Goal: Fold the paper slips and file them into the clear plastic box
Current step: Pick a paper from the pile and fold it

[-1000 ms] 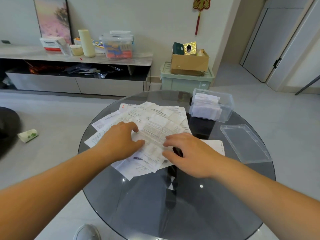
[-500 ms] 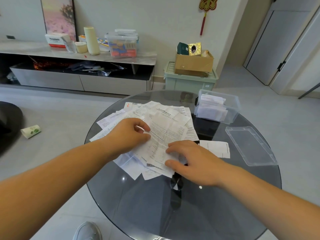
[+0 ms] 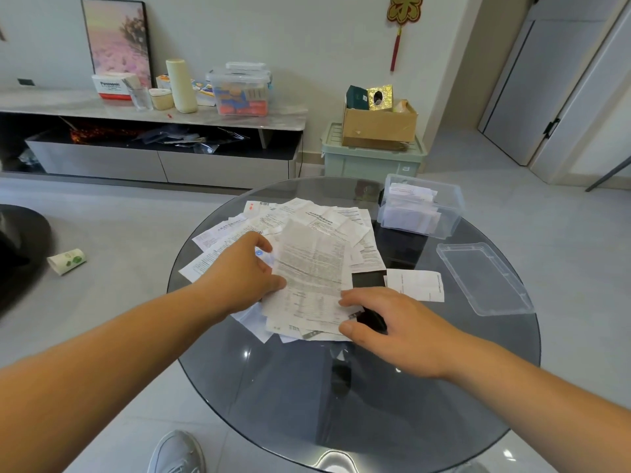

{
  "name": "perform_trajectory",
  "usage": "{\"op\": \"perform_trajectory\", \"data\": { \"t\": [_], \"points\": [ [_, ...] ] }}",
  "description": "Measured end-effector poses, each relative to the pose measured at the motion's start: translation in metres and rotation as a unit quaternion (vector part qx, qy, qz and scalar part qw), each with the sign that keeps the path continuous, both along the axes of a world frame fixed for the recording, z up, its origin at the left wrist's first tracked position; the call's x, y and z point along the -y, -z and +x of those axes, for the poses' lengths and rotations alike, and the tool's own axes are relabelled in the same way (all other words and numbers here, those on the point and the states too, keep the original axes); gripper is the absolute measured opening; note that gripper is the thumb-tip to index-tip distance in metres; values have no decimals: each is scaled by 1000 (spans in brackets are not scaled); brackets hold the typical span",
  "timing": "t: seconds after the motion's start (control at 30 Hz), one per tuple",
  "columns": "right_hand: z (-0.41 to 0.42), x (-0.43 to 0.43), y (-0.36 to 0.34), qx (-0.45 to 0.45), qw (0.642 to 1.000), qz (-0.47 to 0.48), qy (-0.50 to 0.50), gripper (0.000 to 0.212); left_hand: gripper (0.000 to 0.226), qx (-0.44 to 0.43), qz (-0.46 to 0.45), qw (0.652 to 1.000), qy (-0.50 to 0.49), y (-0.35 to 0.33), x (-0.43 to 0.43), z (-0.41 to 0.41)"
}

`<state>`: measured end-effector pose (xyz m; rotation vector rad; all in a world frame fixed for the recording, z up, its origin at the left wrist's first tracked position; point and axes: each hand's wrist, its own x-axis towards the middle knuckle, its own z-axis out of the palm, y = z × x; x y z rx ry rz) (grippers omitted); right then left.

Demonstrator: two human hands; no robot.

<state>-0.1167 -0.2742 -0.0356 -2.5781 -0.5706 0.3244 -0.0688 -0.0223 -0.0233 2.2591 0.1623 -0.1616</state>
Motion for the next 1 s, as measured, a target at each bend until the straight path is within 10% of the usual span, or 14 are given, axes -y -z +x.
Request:
{"op": "perform_trajectory", "data": {
  "t": [0.23, 0.53, 0.67, 1.0],
  "points": [
    [0, -6, 0, -33, 999, 35, -2, 61, 13, 69, 13, 996, -62, -7, -10, 11],
    [11, -36, 5, -83, 988, 130, -23, 75, 5, 33, -198, 969, -146, -13, -21, 14],
    [16, -33, 4, -84, 966, 240, 46, 80, 15, 0, -289, 950, -115, -17, -13, 2],
    [-17, 5, -20, -31, 957, 225, 179, 15, 78, -131, -299, 945, 34, -17, 27, -40]
  ]
}}
